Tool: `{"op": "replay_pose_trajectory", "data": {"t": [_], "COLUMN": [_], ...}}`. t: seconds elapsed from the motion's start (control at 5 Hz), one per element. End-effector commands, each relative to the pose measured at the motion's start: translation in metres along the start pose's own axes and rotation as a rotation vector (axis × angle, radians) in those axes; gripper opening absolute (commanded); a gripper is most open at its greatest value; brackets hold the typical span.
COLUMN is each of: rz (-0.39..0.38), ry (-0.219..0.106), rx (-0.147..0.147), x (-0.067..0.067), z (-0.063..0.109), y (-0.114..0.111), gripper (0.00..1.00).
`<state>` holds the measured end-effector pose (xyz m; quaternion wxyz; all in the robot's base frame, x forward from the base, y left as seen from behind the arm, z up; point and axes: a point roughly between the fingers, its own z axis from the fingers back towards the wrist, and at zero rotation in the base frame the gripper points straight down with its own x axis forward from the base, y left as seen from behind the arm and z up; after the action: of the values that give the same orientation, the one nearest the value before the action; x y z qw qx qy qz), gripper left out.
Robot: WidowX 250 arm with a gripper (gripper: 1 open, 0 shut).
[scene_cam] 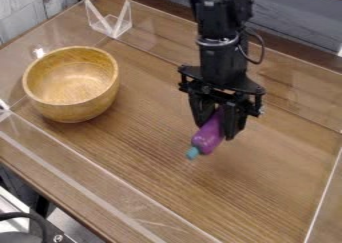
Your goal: Remove the purple eggplant from inside the brown bowl and put it on the table
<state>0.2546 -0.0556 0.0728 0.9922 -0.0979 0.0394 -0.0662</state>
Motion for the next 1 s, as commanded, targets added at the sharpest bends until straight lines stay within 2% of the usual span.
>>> {"op": "replay_pose_trajectory", "data": {"t": [0.0,0.8], "rz": [-0.014,-0.011], "ry": [-0.028,-0.028], "rx": [0.001,0.001], "x": [0.0039,0.0084], "z": [0.0037,-0.0046], "y": [-0.0034,-0.0036], "gripper": [0.00,0.00]}}
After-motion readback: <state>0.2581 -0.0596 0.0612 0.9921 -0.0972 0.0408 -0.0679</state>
